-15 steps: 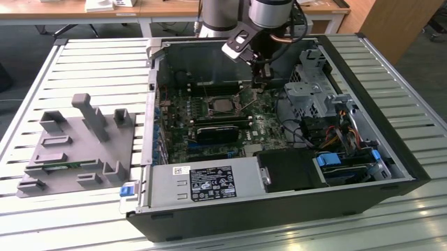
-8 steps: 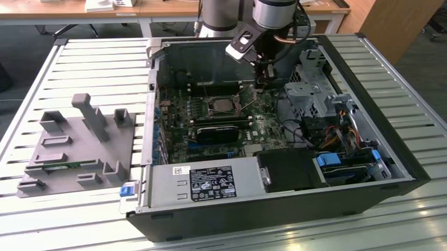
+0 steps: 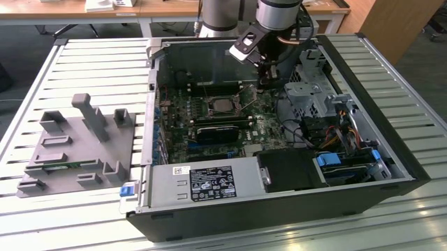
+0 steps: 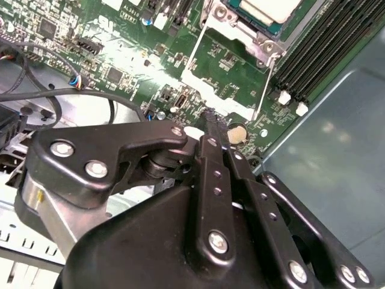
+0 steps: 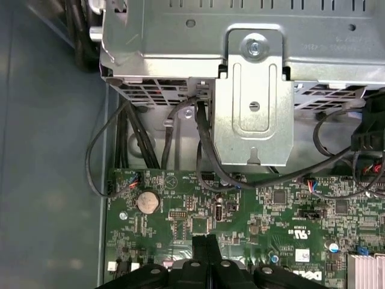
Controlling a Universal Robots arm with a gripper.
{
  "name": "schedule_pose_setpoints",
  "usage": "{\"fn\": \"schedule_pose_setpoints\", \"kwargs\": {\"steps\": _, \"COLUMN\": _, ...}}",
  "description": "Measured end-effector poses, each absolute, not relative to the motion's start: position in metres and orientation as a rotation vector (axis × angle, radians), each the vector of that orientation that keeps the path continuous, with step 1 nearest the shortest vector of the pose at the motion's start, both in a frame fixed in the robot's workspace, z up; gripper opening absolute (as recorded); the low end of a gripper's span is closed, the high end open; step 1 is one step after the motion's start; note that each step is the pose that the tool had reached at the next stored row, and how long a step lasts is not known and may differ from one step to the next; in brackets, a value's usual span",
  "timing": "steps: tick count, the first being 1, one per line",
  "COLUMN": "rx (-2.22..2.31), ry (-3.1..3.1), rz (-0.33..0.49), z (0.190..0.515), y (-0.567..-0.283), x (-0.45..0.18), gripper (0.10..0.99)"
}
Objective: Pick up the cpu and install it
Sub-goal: 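Close the cpu cover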
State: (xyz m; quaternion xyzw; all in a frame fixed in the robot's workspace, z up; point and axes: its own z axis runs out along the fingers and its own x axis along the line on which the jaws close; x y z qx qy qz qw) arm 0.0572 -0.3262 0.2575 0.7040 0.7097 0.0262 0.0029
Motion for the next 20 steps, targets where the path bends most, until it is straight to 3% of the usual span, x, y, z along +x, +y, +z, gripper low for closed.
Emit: {"fn": "schedule_pose_setpoints", "kwargs": {"steps": 20, "rx": 2.218, "ry": 2.215, "rz": 0.081, "z": 0.244, "y": -0.325, "x": 0.062, "gripper": 0.106}}
